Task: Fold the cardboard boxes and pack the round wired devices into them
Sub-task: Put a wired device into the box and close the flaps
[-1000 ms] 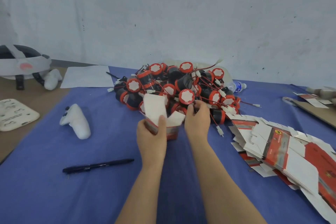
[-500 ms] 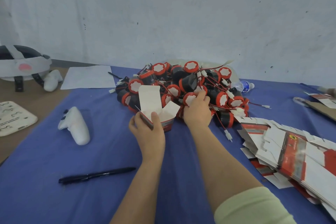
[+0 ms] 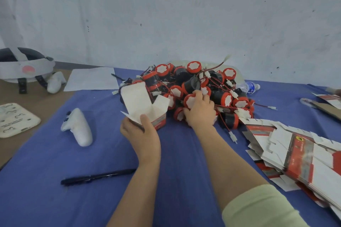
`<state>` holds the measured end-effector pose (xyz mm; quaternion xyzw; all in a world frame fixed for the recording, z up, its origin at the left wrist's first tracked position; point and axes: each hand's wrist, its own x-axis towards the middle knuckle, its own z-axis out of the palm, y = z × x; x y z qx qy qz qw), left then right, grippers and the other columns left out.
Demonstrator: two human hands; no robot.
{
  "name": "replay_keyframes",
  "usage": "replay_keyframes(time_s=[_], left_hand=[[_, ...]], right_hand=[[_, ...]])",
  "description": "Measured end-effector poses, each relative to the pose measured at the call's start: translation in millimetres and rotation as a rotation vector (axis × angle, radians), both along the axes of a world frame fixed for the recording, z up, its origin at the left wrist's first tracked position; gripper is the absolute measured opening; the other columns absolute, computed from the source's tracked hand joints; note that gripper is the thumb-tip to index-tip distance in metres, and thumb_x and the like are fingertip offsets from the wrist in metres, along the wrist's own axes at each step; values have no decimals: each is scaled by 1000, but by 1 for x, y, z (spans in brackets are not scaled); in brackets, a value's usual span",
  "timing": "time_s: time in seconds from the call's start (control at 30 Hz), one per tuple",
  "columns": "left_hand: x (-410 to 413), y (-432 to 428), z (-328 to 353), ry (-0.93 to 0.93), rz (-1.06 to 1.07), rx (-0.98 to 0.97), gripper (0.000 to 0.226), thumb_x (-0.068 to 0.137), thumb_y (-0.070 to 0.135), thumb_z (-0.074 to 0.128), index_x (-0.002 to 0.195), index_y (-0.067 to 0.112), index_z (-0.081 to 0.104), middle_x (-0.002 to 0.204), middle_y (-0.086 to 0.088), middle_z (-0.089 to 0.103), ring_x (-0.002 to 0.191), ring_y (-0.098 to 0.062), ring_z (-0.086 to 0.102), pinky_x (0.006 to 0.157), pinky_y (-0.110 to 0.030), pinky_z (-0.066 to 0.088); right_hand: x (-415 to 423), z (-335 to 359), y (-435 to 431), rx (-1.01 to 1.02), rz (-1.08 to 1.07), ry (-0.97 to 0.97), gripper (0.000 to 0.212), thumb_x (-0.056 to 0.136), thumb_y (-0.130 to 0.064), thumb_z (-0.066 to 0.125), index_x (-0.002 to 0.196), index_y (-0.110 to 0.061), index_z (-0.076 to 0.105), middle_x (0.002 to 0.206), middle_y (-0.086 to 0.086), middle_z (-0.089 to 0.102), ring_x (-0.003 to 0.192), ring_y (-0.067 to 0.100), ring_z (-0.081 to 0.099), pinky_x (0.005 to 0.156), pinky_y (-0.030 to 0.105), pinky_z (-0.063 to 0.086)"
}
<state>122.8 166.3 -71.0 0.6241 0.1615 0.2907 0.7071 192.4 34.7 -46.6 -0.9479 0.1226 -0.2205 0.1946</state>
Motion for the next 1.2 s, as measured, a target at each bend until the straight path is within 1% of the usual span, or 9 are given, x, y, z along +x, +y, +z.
replay_keyframes(time_s=[0.1, 0.27, 0.37, 0.43, 0.57, 0.73, 0.87, 1.0, 1.2], left_hand=[[5, 2, 5, -48, 29, -100, 32, 97, 14, 42, 125, -1, 45, 130, -15, 44, 120, -29, 46, 94, -40, 48], [-4, -6, 13, -99, 27, -132, 34, 98, 15, 42, 130, 5, 44, 128, -13, 44, 110, -17, 48, 70, -8, 46], [-16, -4, 14, -122, 25, -174, 27, 98, 17, 42, 124, 18, 47, 120, -4, 44, 110, -16, 47, 87, -25, 43], [-24, 0, 14, -138, 19, -207, 21, 98, 16, 41, 117, 23, 48, 119, -3, 50, 107, -17, 51, 86, -24, 43], [-42, -6, 10, -113, -92, -164, 14, 100, 21, 41, 105, 32, 49, 99, 17, 58, 90, -4, 57, 67, -9, 41], [-56, -23, -11, -29, -350, 191, 21, 97, 21, 52, 118, 19, 54, 109, 3, 60, 99, -11, 59, 77, -20, 45], [-57, -23, -21, -21, -460, 377, 9, 99, 24, 50, 102, 18, 56, 100, -4, 64, 88, -13, 60, 58, -8, 42], [-55, -23, -22, 126, -459, 348, 43, 103, 42, 28, 89, 16, 59, 83, 0, 63, 74, -8, 57, 58, -18, 40], [-54, -22, -20, 201, -435, 285, 49, 104, 42, 20, 107, 16, 61, 101, -1, 63, 90, -12, 58, 76, -23, 43]], right_hand=[[-17, -6, 5, 92, 115, -40, 64, 85, -38, 67, 139, -25, 35, 136, 6, 46, 122, 29, 43, 93, 42, 42], [-59, -19, 23, -113, 346, -18, 57, 82, -49, 65, 132, -29, 46, 125, 0, 59, 126, 27, 41, 107, 42, 29], [-79, 6, 12, 369, 407, -53, 47, 81, -39, 70, 123, -30, 52, 116, -1, 63, 106, 19, 58, 91, 34, 50], [-93, 24, -3, 723, 380, -174, 35, 84, -36, 68, 116, -34, 54, 115, 1, 64, 96, 10, 61, 80, 24, 54], [-121, 55, -31, 946, 164, -584, 36, 85, -43, 60, 121, -41, 55, 116, -10, 63, 107, 0, 57, 101, 36, 46], [-151, 62, -34, 690, 151, -806, 64, 82, -45, 55, 143, -38, 36, 135, -6, 49, 124, 8, 48, 106, 33, 40], [-151, 31, -17, 386, 289, -497, 64, 78, -44, 62, 139, -38, 43, 111, -7, 37, 98, -7, 46, 83, 3, 36], [-144, -21, 1, 197, 391, -167, 62, 83, -37, 69, 140, -26, 45, 124, -8, 36, 108, 9, 49, 84, 18, 44], [-135, -25, 5, 189, 439, -122, 59, 83, -38, 70, 134, -21, 46, 134, -8, 40, 112, 13, 52, 84, 20, 44]])
